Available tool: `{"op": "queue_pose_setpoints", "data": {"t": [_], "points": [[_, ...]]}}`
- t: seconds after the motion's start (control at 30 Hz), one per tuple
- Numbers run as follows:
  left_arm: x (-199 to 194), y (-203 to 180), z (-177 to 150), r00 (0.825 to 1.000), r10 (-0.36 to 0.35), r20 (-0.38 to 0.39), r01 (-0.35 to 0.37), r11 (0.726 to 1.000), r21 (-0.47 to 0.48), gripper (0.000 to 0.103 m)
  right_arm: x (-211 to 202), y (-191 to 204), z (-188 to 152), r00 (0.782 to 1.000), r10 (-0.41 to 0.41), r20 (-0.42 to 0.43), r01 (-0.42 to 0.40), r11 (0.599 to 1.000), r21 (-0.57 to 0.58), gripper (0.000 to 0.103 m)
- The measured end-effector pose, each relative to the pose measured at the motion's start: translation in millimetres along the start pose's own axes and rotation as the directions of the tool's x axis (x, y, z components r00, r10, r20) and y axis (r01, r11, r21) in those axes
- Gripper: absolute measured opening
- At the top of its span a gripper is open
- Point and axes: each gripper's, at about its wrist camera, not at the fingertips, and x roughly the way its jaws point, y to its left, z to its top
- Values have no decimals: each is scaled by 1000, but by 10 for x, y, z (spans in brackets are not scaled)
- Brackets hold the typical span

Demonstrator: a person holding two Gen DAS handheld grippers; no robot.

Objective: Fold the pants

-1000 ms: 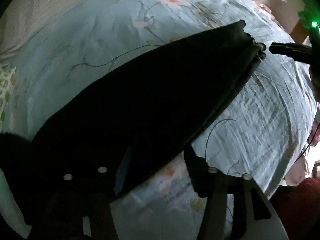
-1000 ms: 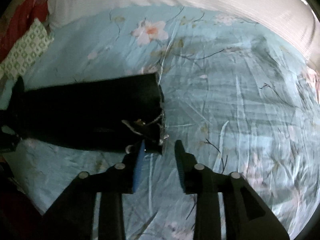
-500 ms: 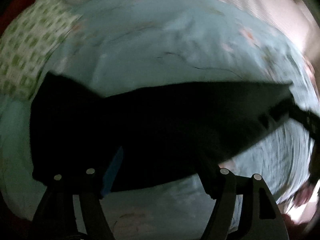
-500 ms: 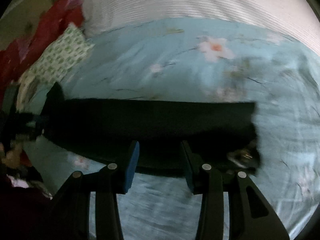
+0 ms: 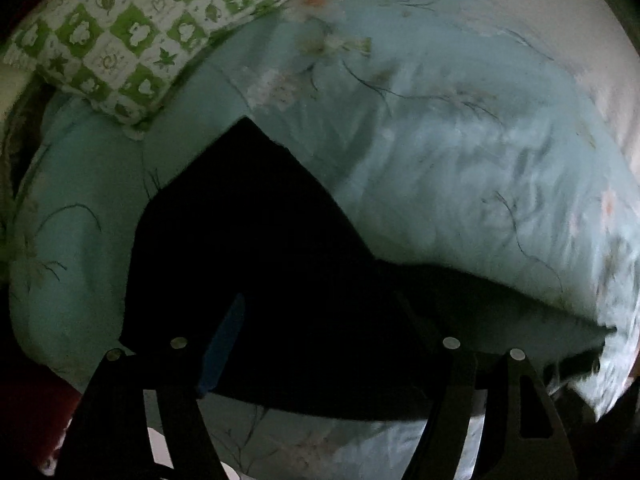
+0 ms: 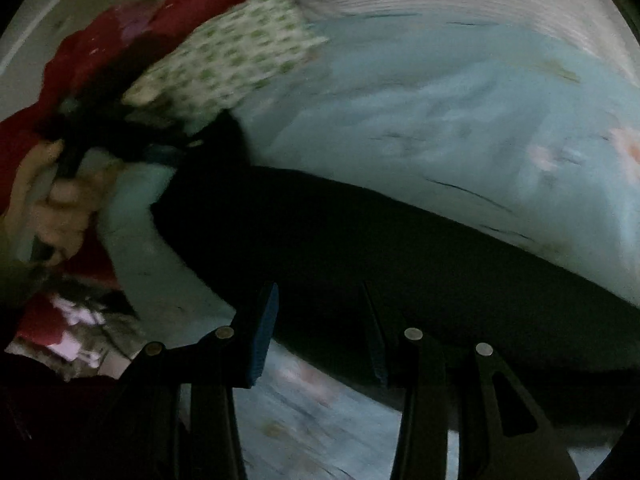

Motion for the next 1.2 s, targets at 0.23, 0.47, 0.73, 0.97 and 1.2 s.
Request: {"op": "queue_pose_setpoints", "data": {"t": [0.23, 0.47, 0.73, 0.97, 1.2], "points": [[278, -131, 314, 994, 91, -67, -90, 996, 8, 75, 637, 378, 246, 994, 70, -84, -76, 994, -73, 44], [559, -79, 408, 991, 90, -96, -89, 996, 19, 19, 995, 397, 235, 988, 60, -142, -70, 995, -66, 42], [125, 385, 190, 991, -108, 78, 113, 992, -57, 4, 813, 483, 265, 994, 76, -80, -86, 987, -134, 6], [-308, 814, -537, 929, -258, 266, 300, 945, -132, 4, 689, 722, 265, 996, 65, -64, -80, 964, -255, 6], [-97, 1045, -988, 917, -292, 272, 350, 916, -198, 3, 828, 840, 191, 994, -10, -110, -31, 930, -366, 6]]}}
